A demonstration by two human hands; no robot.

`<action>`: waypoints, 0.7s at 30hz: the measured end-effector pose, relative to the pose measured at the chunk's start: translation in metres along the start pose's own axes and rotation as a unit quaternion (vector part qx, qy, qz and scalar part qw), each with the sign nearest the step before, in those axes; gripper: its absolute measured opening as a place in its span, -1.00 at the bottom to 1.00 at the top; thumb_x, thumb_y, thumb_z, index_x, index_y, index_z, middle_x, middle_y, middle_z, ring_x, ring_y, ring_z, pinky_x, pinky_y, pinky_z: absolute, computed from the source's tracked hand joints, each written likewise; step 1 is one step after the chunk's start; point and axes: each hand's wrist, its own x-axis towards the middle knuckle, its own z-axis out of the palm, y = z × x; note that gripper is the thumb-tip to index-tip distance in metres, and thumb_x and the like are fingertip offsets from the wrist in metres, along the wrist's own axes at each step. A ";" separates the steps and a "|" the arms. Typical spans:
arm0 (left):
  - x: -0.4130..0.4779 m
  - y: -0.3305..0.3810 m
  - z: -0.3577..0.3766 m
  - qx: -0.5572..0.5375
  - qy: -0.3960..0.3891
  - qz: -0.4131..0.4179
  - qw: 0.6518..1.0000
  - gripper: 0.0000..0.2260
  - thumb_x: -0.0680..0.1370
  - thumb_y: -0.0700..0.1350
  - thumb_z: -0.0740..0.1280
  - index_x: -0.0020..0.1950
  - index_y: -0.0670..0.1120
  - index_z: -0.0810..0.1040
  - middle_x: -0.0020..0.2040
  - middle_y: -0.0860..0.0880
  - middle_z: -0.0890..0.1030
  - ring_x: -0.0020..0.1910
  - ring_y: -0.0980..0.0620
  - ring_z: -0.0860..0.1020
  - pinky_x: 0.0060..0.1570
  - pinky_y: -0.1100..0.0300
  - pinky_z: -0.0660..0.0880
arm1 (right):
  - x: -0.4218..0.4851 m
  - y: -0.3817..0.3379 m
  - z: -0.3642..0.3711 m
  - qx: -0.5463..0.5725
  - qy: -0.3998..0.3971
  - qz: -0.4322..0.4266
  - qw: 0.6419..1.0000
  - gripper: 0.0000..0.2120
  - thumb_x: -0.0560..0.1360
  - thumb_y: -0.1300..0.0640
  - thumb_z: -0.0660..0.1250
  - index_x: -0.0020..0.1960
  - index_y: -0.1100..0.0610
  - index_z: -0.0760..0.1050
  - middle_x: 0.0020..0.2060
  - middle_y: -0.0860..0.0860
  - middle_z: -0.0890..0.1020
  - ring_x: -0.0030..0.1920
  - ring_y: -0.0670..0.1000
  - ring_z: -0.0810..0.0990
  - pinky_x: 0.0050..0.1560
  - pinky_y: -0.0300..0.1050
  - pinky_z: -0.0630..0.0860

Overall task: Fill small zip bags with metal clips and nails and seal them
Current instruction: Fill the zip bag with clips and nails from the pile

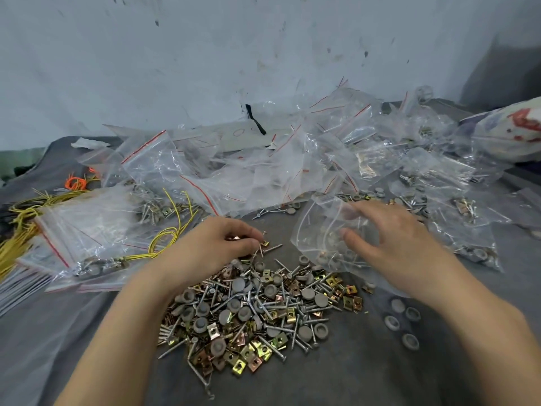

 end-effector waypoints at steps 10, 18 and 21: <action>-0.031 -0.014 0.002 0.036 0.022 0.019 0.999 -0.73 0.66 -0.19 0.22 0.08 0.17 0.58 -0.03 0.24 0.67 -0.01 0.41 0.55 -0.06 0.52 0.39 | -0.003 -0.017 0.014 0.022 0.012 -0.085 0.996 -0.60 0.50 -0.31 0.15 0.28 -0.22 0.41 0.05 -0.55 0.33 0.21 -0.31 0.33 0.36 -0.12 0.28; -0.037 -0.025 -0.005 0.009 0.056 0.034 0.998 -0.69 0.65 -0.26 0.20 0.13 0.14 0.57 0.01 0.17 0.67 -0.18 0.39 0.56 -0.21 0.48 0.39 | -0.005 -0.008 0.025 -0.028 -0.029 -0.073 0.997 -0.36 0.47 -0.37 0.19 0.49 -0.22 0.18 0.24 -0.39 0.25 0.28 -0.32 0.16 0.34 -0.22 0.15; -0.036 -0.027 -0.008 -0.023 0.062 0.025 0.998 -0.71 0.65 -0.26 0.22 0.10 0.12 0.58 -0.04 0.11 0.69 -0.12 0.31 0.59 -0.18 0.47 0.42 | -0.004 -0.004 0.027 -0.038 -0.027 -0.076 0.996 -0.31 0.43 -0.41 0.22 0.49 -0.23 0.15 0.22 -0.39 0.24 0.27 -0.31 0.16 0.32 -0.23 0.13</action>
